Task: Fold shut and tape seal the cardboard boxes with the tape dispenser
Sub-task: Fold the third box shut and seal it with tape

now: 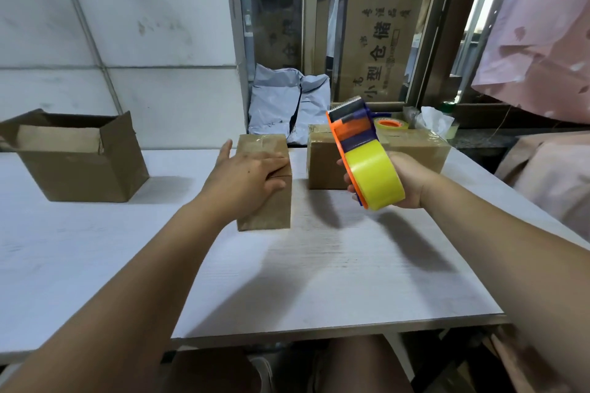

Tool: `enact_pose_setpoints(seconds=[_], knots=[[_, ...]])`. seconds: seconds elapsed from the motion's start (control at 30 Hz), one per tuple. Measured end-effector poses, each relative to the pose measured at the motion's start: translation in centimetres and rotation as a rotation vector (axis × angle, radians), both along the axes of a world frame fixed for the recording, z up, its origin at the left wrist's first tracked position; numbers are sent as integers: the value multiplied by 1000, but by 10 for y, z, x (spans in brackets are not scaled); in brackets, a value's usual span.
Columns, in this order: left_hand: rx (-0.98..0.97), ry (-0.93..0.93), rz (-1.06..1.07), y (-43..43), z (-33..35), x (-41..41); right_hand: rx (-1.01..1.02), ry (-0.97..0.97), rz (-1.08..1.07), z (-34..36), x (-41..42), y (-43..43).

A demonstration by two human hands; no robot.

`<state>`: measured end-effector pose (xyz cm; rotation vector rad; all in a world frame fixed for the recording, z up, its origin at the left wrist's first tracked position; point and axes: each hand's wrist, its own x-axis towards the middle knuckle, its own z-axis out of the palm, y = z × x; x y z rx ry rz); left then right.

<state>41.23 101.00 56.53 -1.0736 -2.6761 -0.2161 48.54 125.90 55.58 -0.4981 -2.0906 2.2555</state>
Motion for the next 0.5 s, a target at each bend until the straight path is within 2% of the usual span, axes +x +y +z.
enact_pose_setpoints(seconds=[0.07,0.17,0.23,0.4,0.5], knots=[[225,-101,-23,-2,2,4,59,38,-67,2,-2,-7],[766,-166,-49,10,12,27,185,105,-186,8,-5,-25],[965,-217,-42,25,23,42,229,155,-257,13,-10,-42],[1095,-409,87,55,40,55,557,294,-443,23,-22,-71],[1170,-506,155,58,40,53,671,390,-439,24,-15,-81]])
